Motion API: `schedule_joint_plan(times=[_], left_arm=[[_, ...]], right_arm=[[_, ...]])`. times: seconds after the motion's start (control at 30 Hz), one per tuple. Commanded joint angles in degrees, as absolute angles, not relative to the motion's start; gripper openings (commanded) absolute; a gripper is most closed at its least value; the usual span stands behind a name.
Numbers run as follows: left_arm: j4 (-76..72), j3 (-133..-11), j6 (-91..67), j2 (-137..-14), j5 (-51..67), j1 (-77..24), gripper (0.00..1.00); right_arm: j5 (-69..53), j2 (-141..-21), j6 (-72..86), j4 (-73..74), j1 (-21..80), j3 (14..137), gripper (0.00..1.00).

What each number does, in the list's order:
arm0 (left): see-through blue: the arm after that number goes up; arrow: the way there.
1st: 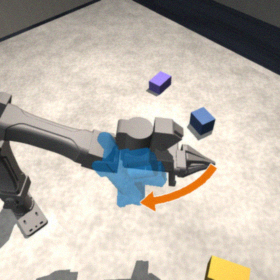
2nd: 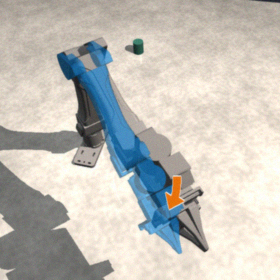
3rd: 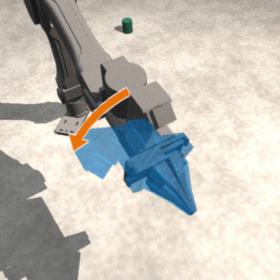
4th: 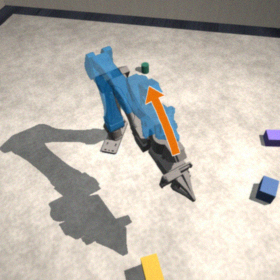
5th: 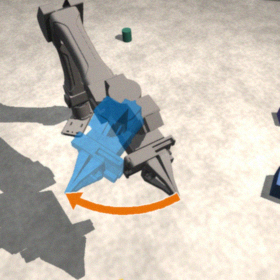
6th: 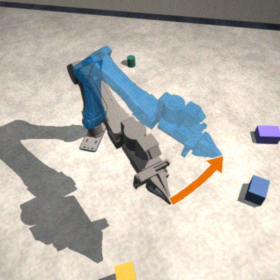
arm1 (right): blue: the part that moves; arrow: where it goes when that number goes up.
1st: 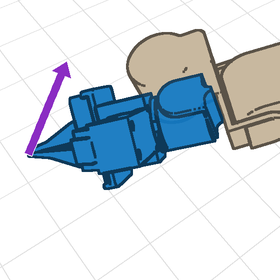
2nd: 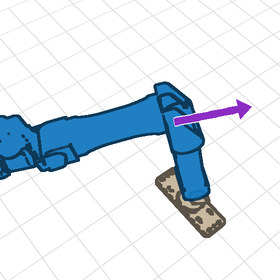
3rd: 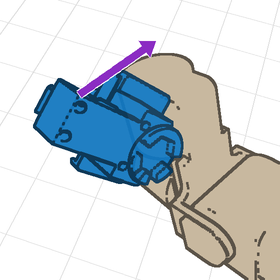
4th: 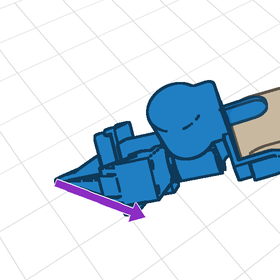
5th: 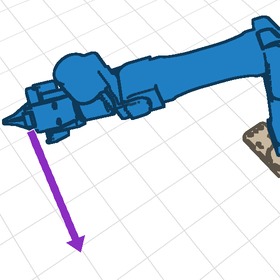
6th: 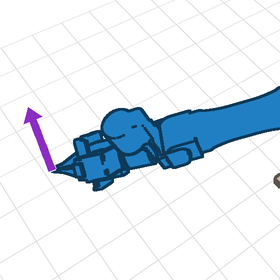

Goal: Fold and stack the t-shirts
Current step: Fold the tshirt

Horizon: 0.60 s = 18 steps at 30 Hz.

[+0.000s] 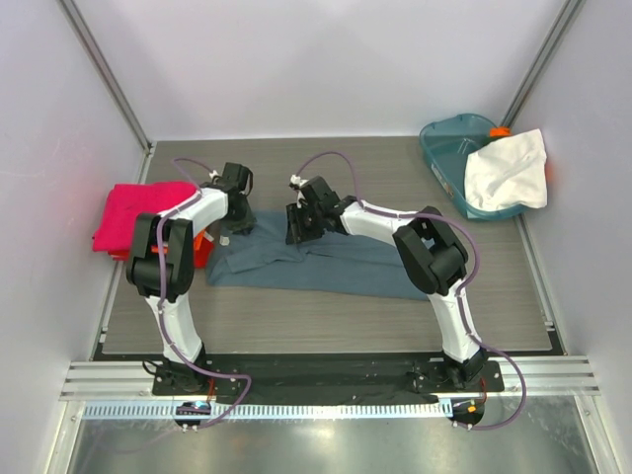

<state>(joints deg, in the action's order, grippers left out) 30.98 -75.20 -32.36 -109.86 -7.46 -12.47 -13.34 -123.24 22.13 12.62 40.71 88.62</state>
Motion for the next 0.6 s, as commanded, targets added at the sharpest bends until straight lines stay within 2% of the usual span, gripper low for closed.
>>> schedule_joint_plan(times=[0.0, 0.03, 0.07, 0.17, 0.23, 0.27, 0.3, 0.37, 0.57], left_arm=[[32.25, -77.43, -32.26, -109.06, -7.21, -12.92, 0.18], [32.60, -77.78, -31.91, -109.51, -7.38, -12.83, 0.18], [32.87, -78.04, -31.73, -110.21, -8.17, -12.92, 0.18], [33.66, -78.66, -31.20, -111.53, -9.75, -12.92, 0.17], [33.75, -78.57, -30.85, -111.88, -11.16, -12.83, 0.17], [33.84, -78.66, -30.50, -112.06, -11.51, -12.83, 0.17], [33.92, -78.84, -30.50, -112.23, -12.04, -12.75, 0.17], [34.36, -79.19, -30.24, -113.02, -12.30, -12.75, 0.17], [35.24, -79.98, -30.15, -114.08, -12.66, -12.31, 0.18]], right_arm=[[-14.85, -122.87, 21.62, 12.74, 40.87, 91.06, 0.41], [-15.20, -122.78, 21.62, 12.48, 40.87, 90.88, 0.39], [-15.64, -122.78, 21.62, 12.48, 40.87, 90.79, 0.32], [-16.61, -121.56, 21.80, 11.69, 40.87, 89.48, 0.18], [-17.48, -119.98, 22.06, 10.38, 40.87, 87.63, 0.15], [-17.93, -119.62, 22.15, 9.94, 40.87, 87.02, 0.08], [-18.63, -119.10, 22.15, 9.58, 40.87, 86.49, 0.05], [-20.82, -117.52, 22.93, 8.70, 40.87, 84.56, 0.01], [-25.22, -110.32, 25.05, 3.61, 40.87, 75.16, 0.01]])
